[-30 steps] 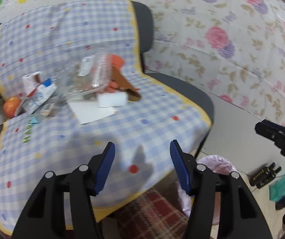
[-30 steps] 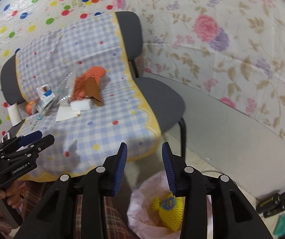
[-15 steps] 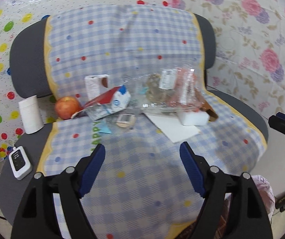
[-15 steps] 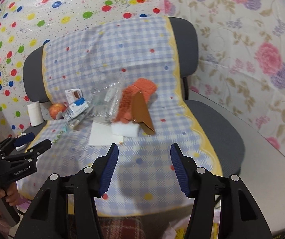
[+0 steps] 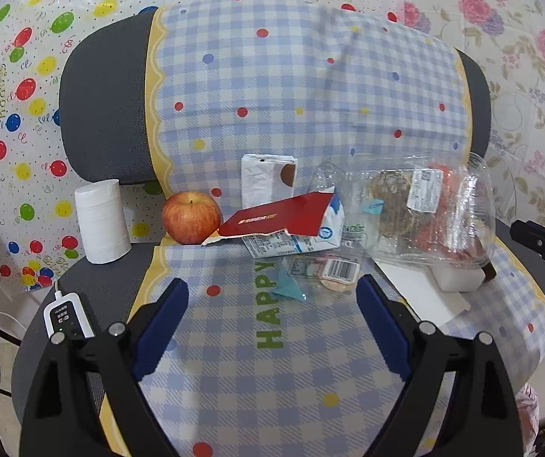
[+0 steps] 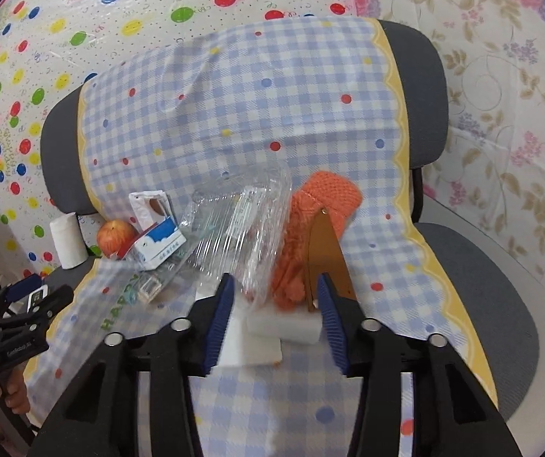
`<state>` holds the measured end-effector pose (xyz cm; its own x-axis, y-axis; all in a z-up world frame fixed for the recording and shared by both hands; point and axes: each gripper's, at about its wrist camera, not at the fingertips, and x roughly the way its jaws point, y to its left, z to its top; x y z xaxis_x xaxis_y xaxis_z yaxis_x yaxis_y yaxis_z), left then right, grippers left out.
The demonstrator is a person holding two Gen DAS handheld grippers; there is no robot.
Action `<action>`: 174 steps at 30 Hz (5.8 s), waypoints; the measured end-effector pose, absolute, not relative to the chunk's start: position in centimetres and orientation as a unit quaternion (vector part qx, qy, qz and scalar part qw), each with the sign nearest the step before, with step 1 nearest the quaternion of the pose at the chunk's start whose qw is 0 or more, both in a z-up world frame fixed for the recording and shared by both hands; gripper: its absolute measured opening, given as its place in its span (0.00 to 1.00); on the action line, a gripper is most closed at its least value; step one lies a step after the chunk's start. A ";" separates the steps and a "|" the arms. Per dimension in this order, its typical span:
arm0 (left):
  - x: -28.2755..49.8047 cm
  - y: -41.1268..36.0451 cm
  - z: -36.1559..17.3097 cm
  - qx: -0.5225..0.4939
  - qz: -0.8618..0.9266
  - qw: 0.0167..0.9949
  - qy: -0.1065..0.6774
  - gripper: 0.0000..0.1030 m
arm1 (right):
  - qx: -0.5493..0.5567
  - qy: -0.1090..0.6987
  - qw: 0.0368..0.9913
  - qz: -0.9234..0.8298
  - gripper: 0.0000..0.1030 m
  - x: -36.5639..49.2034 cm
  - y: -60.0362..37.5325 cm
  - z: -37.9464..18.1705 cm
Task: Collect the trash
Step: 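Return the right tool to the chair and close on the clear plastic box, then grasp the red card with the left tool while the right tool holds the plastic box, then carry the clear plastic box to the pink bin and open the right tool, then bring both tools back over the chair seat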
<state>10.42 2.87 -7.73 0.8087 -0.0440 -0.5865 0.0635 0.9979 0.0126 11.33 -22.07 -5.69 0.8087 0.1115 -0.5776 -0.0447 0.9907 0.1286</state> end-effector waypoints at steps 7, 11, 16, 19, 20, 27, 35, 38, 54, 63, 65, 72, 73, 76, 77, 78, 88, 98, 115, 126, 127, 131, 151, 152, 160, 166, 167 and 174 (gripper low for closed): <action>10.9 2.9 -8.8 0.023 -0.029 0.948 0.315 0.84 | 0.062 0.321 0.945 0.023 0.36 15.1 -21.5 -7.1; 10.6 3.0 -9.0 0.026 -0.030 0.948 0.317 0.82 | 0.081 0.316 0.945 0.021 0.11 15.0 -21.6 -6.7; 10.4 3.5 -8.8 0.019 -0.032 0.950 0.310 0.79 | 0.062 0.284 0.957 0.007 0.09 12.3 -21.6 -4.4; 10.8 3.6 -9.0 0.017 -0.037 0.950 0.308 0.77 | 0.037 0.282 0.959 0.006 0.09 10.4 -21.3 -3.7; 11.0 3.5 -9.2 0.017 -0.038 0.950 0.310 0.76 | 0.030 0.283 0.959 0.006 0.09 9.9 -21.2 -3.8; 13.1 3.6 -10.9 0.033 -0.033 0.943 0.330 0.66 | 0.021 0.291 0.957 0.003 0.09 8.6 -21.8 -4.9; 14.7 4.4 -10.8 0.036 -0.047 0.945 0.323 0.61 | 0.028 0.293 0.956 0.003 0.09 9.1 -22.2 -5.0; 15.2 4.2 -10.4 0.043 -0.044 0.947 0.316 0.61 | 0.035 0.295 0.955 0.015 0.09 9.4 -21.6 -4.9; 19.0 2.7 -10.0 0.051 -0.049 0.943 0.325 0.61 | 0.028 0.289 0.957 0.019 0.09 9.3 -20.9 -4.7; 21.4 2.7 -8.6 0.063 -0.061 0.941 0.326 0.36 | 0.030 0.292 0.956 0.020 0.09 9.4 -21.2 -4.7; 21.8 2.9 -8.1 0.072 -0.058 0.941 0.326 0.28 | 0.032 0.291 0.956 0.020 0.09 9.3 -21.2 -4.7; 18.9 4.8 -7.9 0.078 -0.025 0.946 0.315 0.05 | 0.033 0.291 0.956 0.020 0.09 8.8 -21.3 -4.9; 18.1 5.3 -8.0 0.073 -0.020 0.947 0.313 0.04 | 0.033 0.292 0.956 0.020 0.09 8.6 -21.3 -5.0; 15.5 6.9 -8.9 0.042 -0.007 0.947 0.318 0.04 | 0.032 0.293 0.955 0.020 0.10 8.1 -21.1 -5.1; 15.0 7.4 -9.5 0.032 -0.009 0.945 0.325 0.04 | 0.032 0.292 0.956 0.020 0.10 8.0 -21.0 -5.1; 14.5 8.0 -10.1 0.026 -0.008 0.943 0.332 0.04 | 0.030 0.291 0.956 0.021 0.10 7.8 -20.9 -5.0; 15.5 8.0 -12.5 0.037 -0.025 0.930 0.364 0.16 | 0.017 0.287 0.958 0.021 0.10 7.6 -20.2 -4.6; 15.7 4.5 -12.1 0.098 -0.033 0.938 0.331 0.30 | 0.023 0.297 0.955 0.019 0.10 8.2 -20.9 -5.2; 12.2 6.7 -4.3 0.042 -0.016 0.967 0.249 0.00 | 0.060 0.200 0.978 -0.012 0.07 6.4 -21.9 0.8; 2.6 0.0 -1.8 0.038 -0.141 0.962 0.231 0.00 | 0.010 0.199 0.979 -0.047 0.06 -1.6 -24.4 3.8; 1.7 -1.1 -1.9 0.039 -0.157 0.959 0.232 0.00 | 0.003 0.205 0.977 -0.056 0.06 -2.9 -24.9 3.7; -1.4 -4.6 -2.6 0.043 -0.211 0.948 0.234 0.00 | -0.011 0.215 0.971 -0.104 0.06 -7.5 -27.1 3.5; -9.3 -20.1 -10.7 0.092 -0.420 0.851 0.301 0.00 | -0.077 0.322 0.888 -0.318 0.06 -22.1 -34.8 -2.0; -9.4 -20.6 -11.1 0.098 -0.425 0.846 0.306 0.00 | -0.076 0.330 0.885 -0.320 0.06 -22.1 -35.0 -2.5; -8.8 -24.1 -14.5 0.150 -0.428 0.822 0.344 0.00 | -0.093 0.379 0.865 -0.314 0.07 -21.2 -36.4 -6.4; -8.1 -26.2 -16.5 0.156 -0.445 0.801 0.368 0.01 | -0.076 0.395 0.867 -0.296 0.09 -19.4 -37.6 -8.8; -7.9 -26.6 -17.0 0.157 -0.447 0.797 0.375 0.07 | -0.073 0.396 0.866 -0.296 0.11 -19.2 -37.7 -9.2; -6.6 -24.8 -17.4 0.147 -0.419 0.812 0.378 0.42 | -0.043 0.391 0.874 -0.285 0.30 -18.8 -38.1 -9.5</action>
